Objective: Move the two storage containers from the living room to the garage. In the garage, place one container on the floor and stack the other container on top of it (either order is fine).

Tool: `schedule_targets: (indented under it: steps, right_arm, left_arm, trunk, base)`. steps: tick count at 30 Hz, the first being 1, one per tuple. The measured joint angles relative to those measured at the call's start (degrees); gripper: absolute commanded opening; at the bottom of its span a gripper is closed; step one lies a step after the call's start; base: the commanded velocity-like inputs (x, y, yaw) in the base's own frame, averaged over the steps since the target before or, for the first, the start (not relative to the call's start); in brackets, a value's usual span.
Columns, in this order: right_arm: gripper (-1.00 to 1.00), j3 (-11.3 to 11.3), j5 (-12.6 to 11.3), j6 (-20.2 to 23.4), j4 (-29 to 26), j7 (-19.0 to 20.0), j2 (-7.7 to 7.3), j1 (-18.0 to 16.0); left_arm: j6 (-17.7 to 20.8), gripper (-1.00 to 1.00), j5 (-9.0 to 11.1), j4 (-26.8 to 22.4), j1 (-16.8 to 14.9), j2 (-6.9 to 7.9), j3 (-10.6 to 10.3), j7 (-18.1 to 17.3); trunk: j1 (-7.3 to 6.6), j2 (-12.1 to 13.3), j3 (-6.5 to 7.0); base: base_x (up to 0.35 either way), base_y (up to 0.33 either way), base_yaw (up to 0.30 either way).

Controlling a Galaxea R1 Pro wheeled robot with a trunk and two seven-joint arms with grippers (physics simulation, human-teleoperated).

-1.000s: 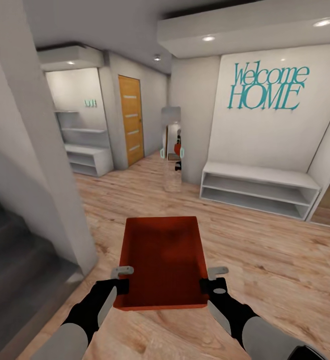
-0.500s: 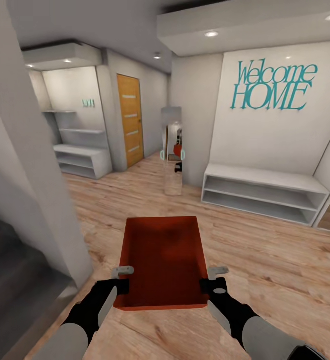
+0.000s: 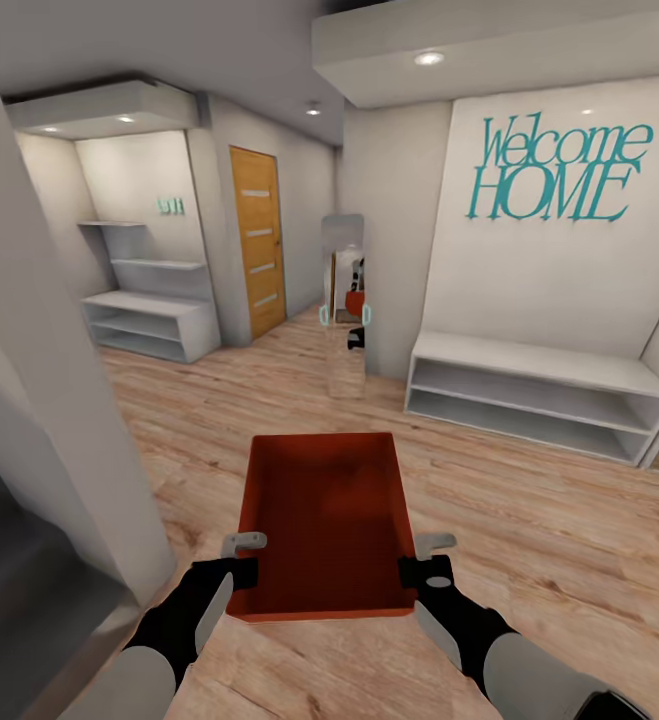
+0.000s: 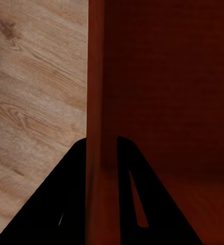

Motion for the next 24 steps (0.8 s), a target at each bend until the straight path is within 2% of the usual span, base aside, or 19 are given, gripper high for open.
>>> schedule_targets:
  steps: [24]
  right_arm:
    - [-1.0, 0.0, 0.0, 0.0, 0.0, 0.0, 0.01, 0.0]
  left_arm:
    - [0.0, -1.0, 0.0, 0.0, 0.0, 0.0, 0.0, 0.0]
  trunk:
    - [0.0, 0.0, 0.0]
  base:
    - [0.323, 0.0, 0.0]
